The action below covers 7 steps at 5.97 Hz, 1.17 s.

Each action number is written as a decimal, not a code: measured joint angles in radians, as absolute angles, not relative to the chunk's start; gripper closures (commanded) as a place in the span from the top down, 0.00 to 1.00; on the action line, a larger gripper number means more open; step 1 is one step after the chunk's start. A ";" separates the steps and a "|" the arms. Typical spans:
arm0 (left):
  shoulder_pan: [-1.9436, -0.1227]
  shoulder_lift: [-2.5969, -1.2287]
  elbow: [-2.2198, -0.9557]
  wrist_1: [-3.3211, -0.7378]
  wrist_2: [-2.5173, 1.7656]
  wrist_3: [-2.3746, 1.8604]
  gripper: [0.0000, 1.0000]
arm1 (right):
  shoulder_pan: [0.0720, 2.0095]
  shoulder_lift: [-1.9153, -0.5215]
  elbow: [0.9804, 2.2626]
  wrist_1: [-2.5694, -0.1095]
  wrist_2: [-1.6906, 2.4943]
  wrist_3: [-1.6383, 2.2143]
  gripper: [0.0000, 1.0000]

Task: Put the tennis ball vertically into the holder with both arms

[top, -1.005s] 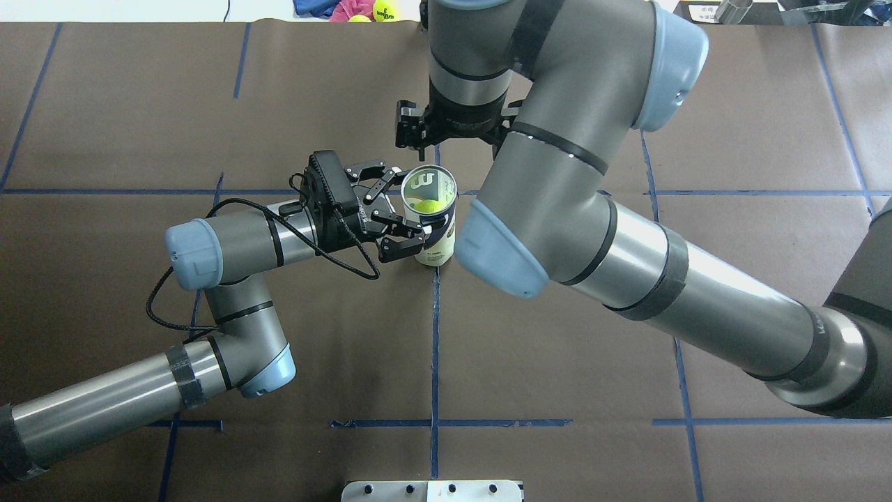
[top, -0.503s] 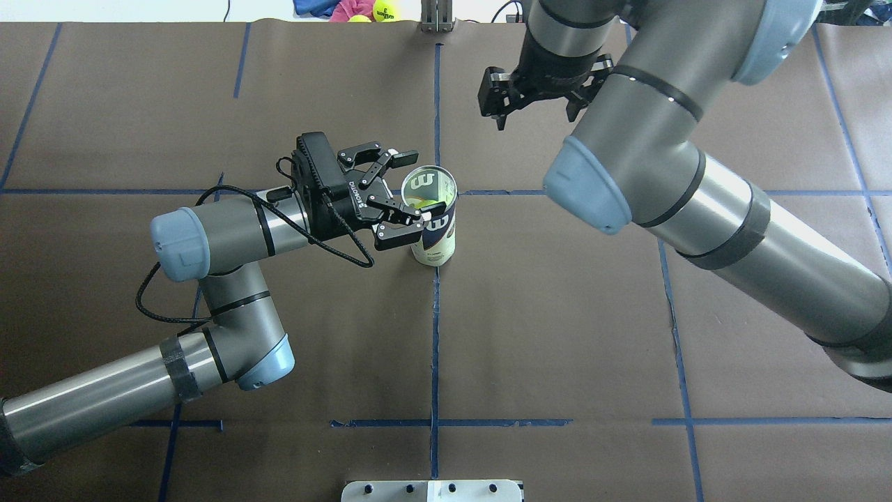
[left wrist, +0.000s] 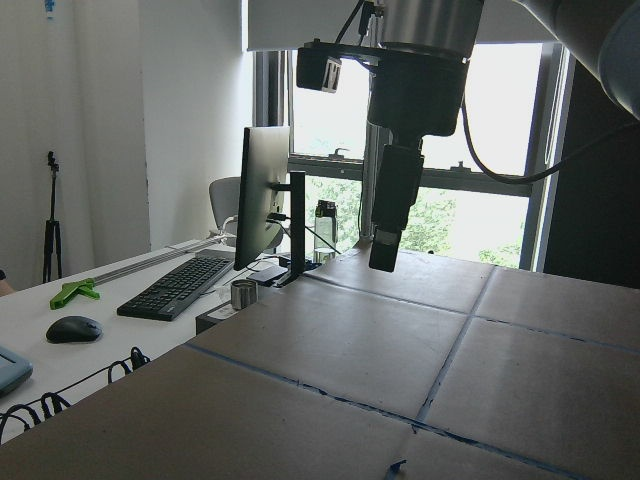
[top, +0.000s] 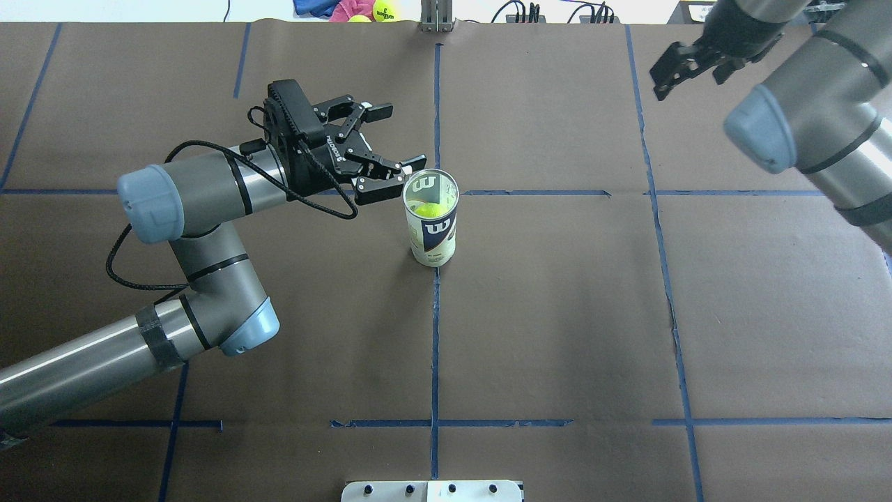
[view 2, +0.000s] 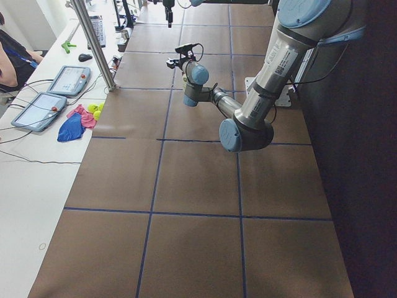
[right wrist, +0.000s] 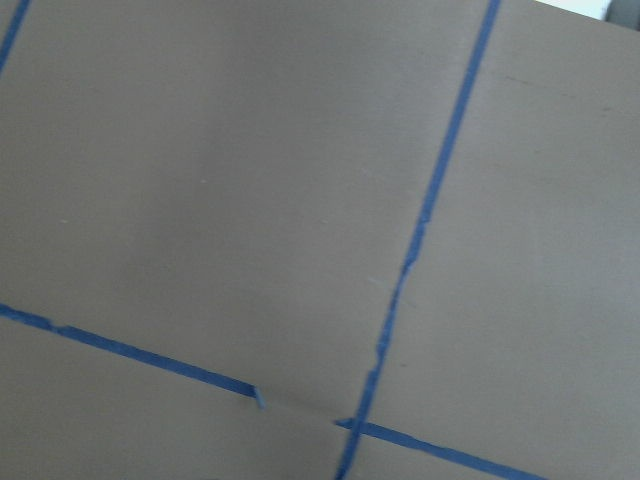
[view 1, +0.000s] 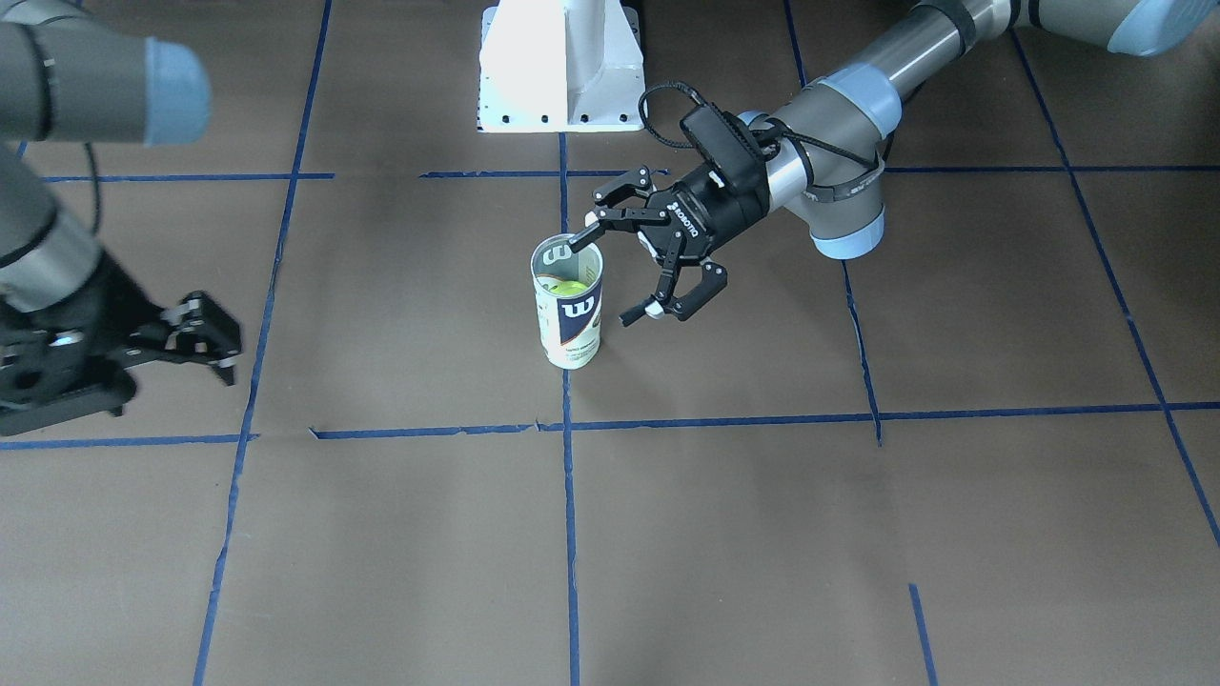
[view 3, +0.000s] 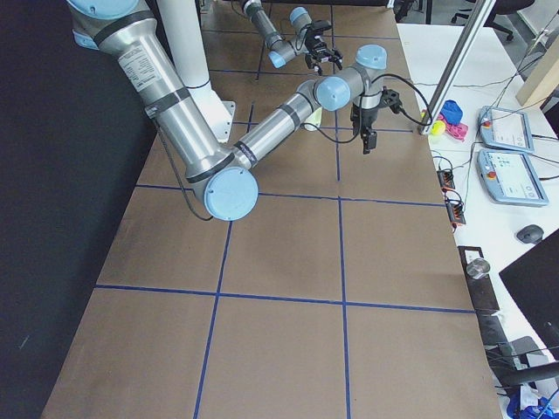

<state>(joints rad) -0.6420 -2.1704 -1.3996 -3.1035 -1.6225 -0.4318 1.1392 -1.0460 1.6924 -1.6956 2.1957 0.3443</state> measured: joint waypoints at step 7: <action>-1.170 -2.099 -1.421 -2.199 -2.155 -0.380 1.00 | 1.569 -1.533 1.650 -1.549 2.379 -0.186 0.99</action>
